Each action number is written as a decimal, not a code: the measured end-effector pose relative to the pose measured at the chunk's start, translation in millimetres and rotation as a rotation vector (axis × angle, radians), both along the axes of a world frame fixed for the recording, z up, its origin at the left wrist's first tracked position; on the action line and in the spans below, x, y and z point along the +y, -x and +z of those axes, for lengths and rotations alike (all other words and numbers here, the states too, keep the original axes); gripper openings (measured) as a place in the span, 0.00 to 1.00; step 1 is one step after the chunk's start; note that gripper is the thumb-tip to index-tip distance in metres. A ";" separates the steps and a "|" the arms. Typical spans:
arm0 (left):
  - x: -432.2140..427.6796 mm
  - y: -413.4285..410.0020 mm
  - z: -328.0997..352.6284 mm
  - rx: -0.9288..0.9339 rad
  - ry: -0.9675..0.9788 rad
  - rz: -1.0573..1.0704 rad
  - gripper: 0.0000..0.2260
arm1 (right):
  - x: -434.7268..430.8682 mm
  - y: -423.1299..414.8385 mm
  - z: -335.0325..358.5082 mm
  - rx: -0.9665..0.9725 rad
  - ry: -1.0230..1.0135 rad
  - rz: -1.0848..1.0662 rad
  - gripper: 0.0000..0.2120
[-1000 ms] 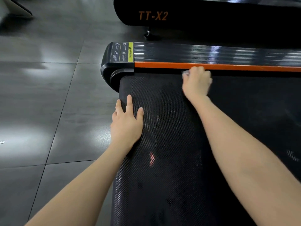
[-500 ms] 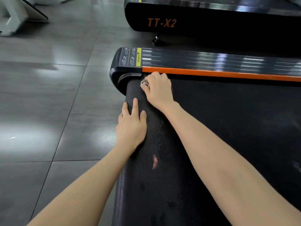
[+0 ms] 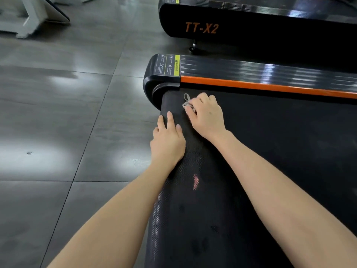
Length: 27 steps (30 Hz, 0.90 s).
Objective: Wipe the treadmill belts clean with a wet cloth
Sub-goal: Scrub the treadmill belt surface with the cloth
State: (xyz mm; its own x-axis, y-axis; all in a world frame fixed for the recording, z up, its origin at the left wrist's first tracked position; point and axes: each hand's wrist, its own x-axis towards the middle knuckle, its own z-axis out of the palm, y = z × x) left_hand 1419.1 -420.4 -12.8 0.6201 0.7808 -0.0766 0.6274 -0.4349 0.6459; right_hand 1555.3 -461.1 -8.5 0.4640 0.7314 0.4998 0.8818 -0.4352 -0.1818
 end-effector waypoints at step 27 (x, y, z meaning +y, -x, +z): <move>-81.4 179.4 8.7 -0.374 0.918 0.034 0.27 | -245.9 263.5 27.0 0.128 0.226 0.337 0.15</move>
